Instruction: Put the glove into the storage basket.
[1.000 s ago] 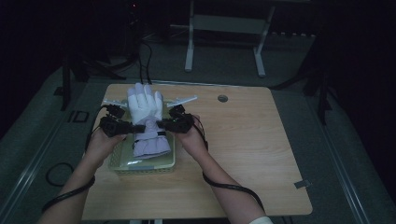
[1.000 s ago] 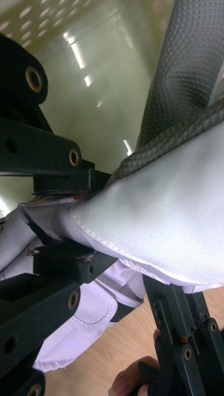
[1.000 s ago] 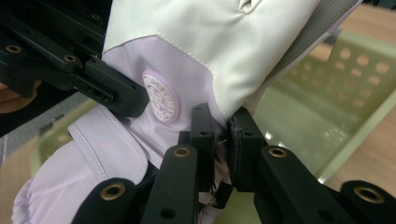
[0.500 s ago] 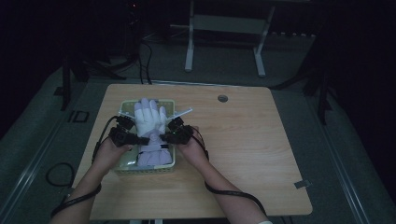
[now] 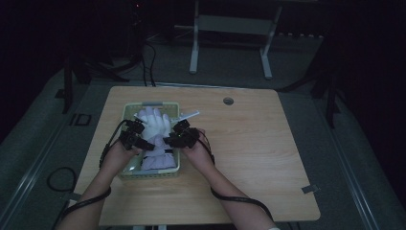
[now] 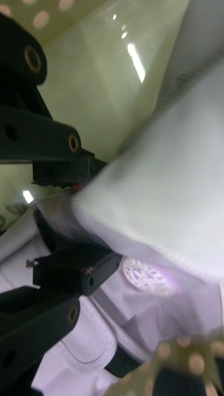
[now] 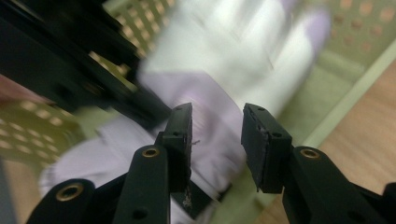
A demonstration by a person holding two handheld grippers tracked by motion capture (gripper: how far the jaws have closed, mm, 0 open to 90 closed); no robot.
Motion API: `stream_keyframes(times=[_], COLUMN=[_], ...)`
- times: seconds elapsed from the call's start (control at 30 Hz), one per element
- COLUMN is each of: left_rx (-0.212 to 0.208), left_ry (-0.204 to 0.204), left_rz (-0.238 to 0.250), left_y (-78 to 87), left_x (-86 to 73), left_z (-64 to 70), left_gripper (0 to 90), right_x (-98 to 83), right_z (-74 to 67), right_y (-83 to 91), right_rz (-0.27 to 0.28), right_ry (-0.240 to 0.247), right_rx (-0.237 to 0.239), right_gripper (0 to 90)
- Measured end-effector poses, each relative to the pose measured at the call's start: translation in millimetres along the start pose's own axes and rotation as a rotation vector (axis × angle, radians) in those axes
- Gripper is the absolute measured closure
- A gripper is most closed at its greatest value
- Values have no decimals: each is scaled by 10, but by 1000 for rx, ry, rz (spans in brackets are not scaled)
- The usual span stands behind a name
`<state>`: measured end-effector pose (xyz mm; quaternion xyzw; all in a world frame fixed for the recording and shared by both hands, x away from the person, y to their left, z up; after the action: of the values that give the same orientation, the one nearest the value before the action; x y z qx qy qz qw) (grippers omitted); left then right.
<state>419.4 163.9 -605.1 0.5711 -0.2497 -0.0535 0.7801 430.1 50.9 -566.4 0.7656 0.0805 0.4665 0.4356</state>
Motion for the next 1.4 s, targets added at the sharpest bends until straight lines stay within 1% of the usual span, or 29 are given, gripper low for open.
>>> stream_keyframes(times=[0.03, 0.07, 0.1, 0.13, 0.2, 0.27, 0.3, 0.33, 0.37, 0.43, 0.47, 0.5, 0.57, 0.63, 0.67, 0.7, 0.73, 0.77, 0.8, 0.87, 0.93, 0.97, 1.0, 1.03, 1.13, 1.2, 1.33, 1.4], left_rx=[13, 28, 57, 91, 135, 205, 209, 203, 183, 175, 165, 155, 123, 105, 88, 67, 63, 63, 49, 19, -4, -19, -19, -28, -49, -72, -105, -122], left_ry=[6, 14, 19, 21, 16, 1, -3, -7, -8, -5, -2, 0, -9, -32, -53, -61, -67, -67, -81, -92, -112, -141, -141, -153, -188, -208, -262, -283], left_rz=[-1, 0, 2, 9, 38, 60, 80, 93, 121, 168, 187, 203, 241, 283, 303, 317, 325, 325, 348, 363, 369, 373, 373, 375, 377, 374, 389, 395], left_y=[-5, 0, 7, 17, 49, 86, 114, 131, 159, 212, 234, 259, 304, 356, 378, 397, 407, 407, 426, 441, 451, 454, 454, 453, 436, 438, 463, 459], left_x=[6, 13, 18, 24, 40, 37, 39, 42, 49, 59, 65, 71, 93, 119, 134, 144, 149, 149, 158, 158, 149, 141, 141, 137, 137, 143, 167, 171], left_z=[8, 4, -5, -21, -47, -85, -88, -90, -75, -63, -49, -32, 33, 117, 174, 248, 285, 285, 385, 502, 623, 750, 750, 813, 997, 1131, 1387, 1491], left_gripper=[567, 553, 507, 446, 331, 137, 96, 57, 0, 0, 0, 0, 0, 0, 0, 0, 0, 0, 0, 0, 0, 0, 0, 0, 0, 0, 0, 0], right_x=[47, 66, 79, 88, 91, 84, 78, 73, 63, 38, 17, -5, -35, -73, -91, -107, -131, -131, -146, -202, -234, -253, -253, -287, -345, -377, -476, -527], right_z=[-19, -22, -22, -18, 6, 19, 37, 46, 54, 72, 80, 84, 110, 130, 137, 144, 159, 159, 170, 208, 248, 272, 272, 313, 370, 404, 473, 495], right_y=[66, 100, 132, 162, 212, 254, 273, 296, 309, 341, 356, 369, 397, 417, 425, 431, 438, 438, 441, 474, 508, 525, 525, 568, 634, 684, 795, 843], right_rz=[35, 47, 56, 66, 72, 78, 82, 90, 88, 93, 88, 78, 82, 76, 74, 75, 70, 70, 67, 65, 70, 68, 68, 72, 70, 74, 74, 79], right_ry=[10, 19, 19, 18, 12, 7, 10, 21, 22, 25, 34, 37, 53, 74, 74, 75, 82, 82, 85, 86, 87, 84, 84, 77, 79, 89, 95, 104], right_rx=[15, 18, 21, 25, 26, 45, 39, 46, 47, 60, 67, 74, 68, 62, 68, 75, 71, 71, 65, 64, 56, 52, 52, 50, 38, 28, 9, 11], right_gripper=[574, 556, 533, 516, 488, 450, 419, 372, 338, 255, 209, 184, 171, 145, 146, 146, 146, 146, 146, 146, 146, 147, 147, 148, 149, 149, 149, 147])
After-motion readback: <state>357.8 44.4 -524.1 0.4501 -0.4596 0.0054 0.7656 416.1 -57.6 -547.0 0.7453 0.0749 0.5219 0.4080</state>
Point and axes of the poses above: each handheld gripper's, and its own axes: y roughly backward along the jaws, x roughly out of its top, z roughly to its right, the point moved 9 cm from there along -y, roughly forward along the jaws, and after that the axes turned 5 degrees about -z, right-handed, at the moved point
